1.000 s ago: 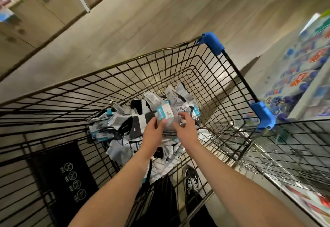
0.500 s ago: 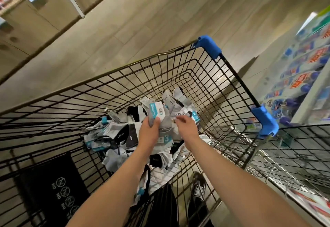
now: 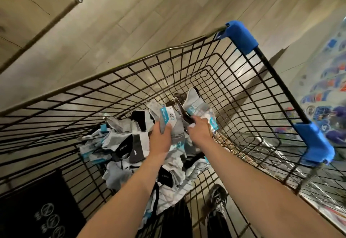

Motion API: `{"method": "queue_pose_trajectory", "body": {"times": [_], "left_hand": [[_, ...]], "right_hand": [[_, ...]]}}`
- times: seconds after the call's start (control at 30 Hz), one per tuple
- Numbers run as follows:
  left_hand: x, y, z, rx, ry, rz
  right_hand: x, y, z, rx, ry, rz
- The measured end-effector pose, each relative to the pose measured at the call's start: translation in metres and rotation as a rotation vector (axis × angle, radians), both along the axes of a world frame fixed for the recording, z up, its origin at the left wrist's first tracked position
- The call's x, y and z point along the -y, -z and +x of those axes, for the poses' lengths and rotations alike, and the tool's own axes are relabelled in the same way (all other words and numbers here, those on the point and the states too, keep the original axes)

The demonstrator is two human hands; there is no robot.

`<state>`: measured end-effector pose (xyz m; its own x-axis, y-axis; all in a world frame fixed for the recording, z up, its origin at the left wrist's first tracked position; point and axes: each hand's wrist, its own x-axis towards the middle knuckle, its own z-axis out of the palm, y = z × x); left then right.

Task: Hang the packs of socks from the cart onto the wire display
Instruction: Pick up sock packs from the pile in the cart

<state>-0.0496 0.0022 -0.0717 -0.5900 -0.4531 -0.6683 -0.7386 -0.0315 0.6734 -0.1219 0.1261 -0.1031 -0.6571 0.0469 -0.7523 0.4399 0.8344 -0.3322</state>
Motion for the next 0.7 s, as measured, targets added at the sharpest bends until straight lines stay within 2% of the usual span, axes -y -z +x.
{"method": "queue_pose_trajectory", "body": {"times": [0.2, 0.33, 0.47, 0.57, 0.7], "left_hand": [[0.000, -0.015, 0.032, 0.056, -0.101, -0.016], [0.001, -0.030, 0.068, 0.036, -0.193, 0.048], [0.006, -0.041, 0.099, 0.059, -0.256, 0.097], [0.010, -0.051, 0.123, 0.089, -0.309, 0.106], [0.016, -0.062, 0.141, 0.101, -0.408, 0.149]], "right_hand": [[-0.007, -0.028, 0.028, -0.225, -0.072, 0.070], [0.005, -0.045, 0.058, -0.167, -0.040, -0.125], [0.026, -0.068, 0.091, 0.035, 0.030, -0.355], [0.038, -0.075, 0.116, 0.098, -0.034, -0.364], [0.040, -0.082, 0.123, 0.028, -0.043, -0.324]]}}
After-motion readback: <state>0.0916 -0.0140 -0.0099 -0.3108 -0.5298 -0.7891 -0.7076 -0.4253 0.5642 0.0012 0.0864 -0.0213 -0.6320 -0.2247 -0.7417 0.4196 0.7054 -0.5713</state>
